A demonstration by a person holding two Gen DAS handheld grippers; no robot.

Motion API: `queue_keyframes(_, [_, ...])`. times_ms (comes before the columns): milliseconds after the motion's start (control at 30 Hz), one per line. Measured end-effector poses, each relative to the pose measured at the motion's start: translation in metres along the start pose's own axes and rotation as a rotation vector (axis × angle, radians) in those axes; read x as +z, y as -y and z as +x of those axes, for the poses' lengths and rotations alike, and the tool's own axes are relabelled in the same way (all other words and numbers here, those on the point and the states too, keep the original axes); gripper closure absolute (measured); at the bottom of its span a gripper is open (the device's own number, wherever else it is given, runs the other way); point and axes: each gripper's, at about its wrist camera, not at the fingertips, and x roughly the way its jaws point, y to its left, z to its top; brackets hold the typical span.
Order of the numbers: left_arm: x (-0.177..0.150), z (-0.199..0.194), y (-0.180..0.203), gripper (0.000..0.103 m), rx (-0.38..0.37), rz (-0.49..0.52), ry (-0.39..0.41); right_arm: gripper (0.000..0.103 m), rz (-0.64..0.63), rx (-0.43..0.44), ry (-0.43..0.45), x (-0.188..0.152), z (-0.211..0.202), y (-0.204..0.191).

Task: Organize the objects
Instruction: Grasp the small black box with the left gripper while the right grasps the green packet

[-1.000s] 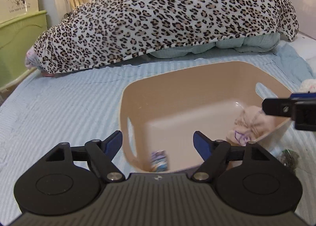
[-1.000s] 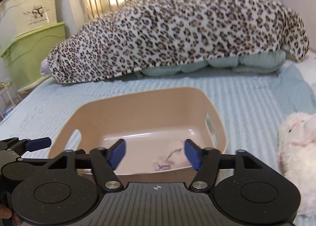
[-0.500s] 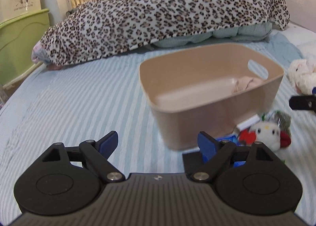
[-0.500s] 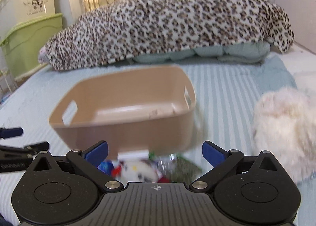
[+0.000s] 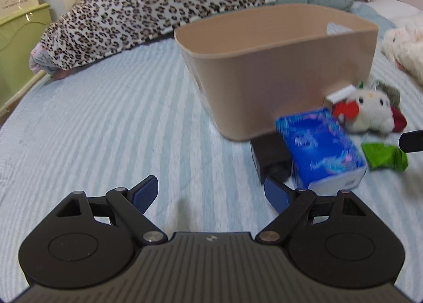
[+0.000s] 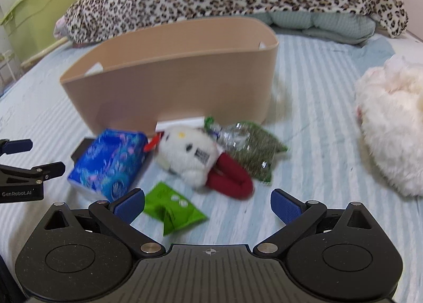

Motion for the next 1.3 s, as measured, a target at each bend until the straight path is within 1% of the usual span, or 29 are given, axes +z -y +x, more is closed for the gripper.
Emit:
queue_keyframes(133, [-0.004,0.009,0.001,0.015,-0.037,-0.002,-0.003,0.000,0.012,0.040,-0.036,-0.008,0.012,-0.002])
queue_keyframes(200, [-0.003,0.011,0.003,0.015,-0.053,-0.004,0.007,0.000,0.013,0.041,-0.049,-0.011,0.019,-0.004])
queue_keyframes(300, [-0.001,0.016,0.008,0.015,-0.076,-0.005,0.010,0.000,-0.005,0.032,-0.045,-0.014,0.023,-0.007])
queue_keyframes(433, [0.002,0.026,0.018,0.015,-0.084,0.004,0.004,0.000,-0.013,0.029,-0.036,-0.013,0.026,-0.008])
queue_keyframes(533, [0.005,0.031,0.024,0.015,-0.107,-0.020,0.011,0.000,-0.010,0.034,-0.026,-0.011,0.029,-0.008])
queue_keyframes(633, [0.009,0.038,0.030,0.015,-0.111,-0.040,0.020,0.005,-0.013,0.030,-0.015,-0.009,0.031,-0.008])
queue_keyframes(767, [0.012,0.045,0.031,0.015,-0.088,-0.078,0.021,0.012,-0.018,0.029,-0.009,-0.008,0.032,-0.010])
queue_keyframes(833, [0.012,0.047,0.026,0.018,-0.083,-0.120,0.021,0.024,-0.037,0.027,-0.004,-0.008,0.031,-0.011])
queue_keyframes(867, [0.012,0.047,0.024,0.025,-0.089,-0.138,0.022,0.031,-0.049,0.028,-0.001,-0.009,0.030,-0.012])
queue_keyframes(900, [0.010,0.047,0.022,0.029,-0.105,-0.153,0.027,0.036,-0.062,0.028,0.004,-0.010,0.028,-0.013])
queue_keyframes(933, [0.010,0.046,0.019,0.037,-0.127,-0.162,0.028,0.048,-0.073,0.027,0.008,-0.010,0.025,-0.014])
queue_keyframes(967, [0.008,0.046,0.018,0.043,-0.140,-0.164,0.026,0.057,-0.081,0.029,0.010,-0.010,0.023,-0.015])
queue_keyframes(1000, [0.007,0.045,0.017,0.046,-0.141,-0.158,0.028,0.061,-0.090,0.034,0.010,-0.011,0.022,-0.016])
queue_keyframes(1033, [0.007,0.045,0.017,0.053,-0.139,-0.146,0.030,0.070,-0.103,0.036,0.010,-0.011,0.020,-0.017])
queue_keyframes(1067, [0.007,0.044,0.017,0.066,-0.142,-0.130,0.031,0.071,-0.117,0.033,0.011,-0.012,0.019,-0.019])
queue_keyframes(1100, [0.007,0.043,0.017,0.069,-0.153,-0.118,0.027,0.071,-0.128,0.030,0.013,-0.013,0.018,-0.020])
queue_keyframes(1233, [0.006,0.037,0.014,0.069,-0.187,-0.125,0.012,0.077,-0.136,0.038,0.014,-0.013,0.008,-0.021])
queue_keyframes(1300, [0.005,0.032,0.014,0.070,-0.181,-0.142,0.011,0.080,-0.134,0.047,0.021,-0.012,0.002,-0.020])
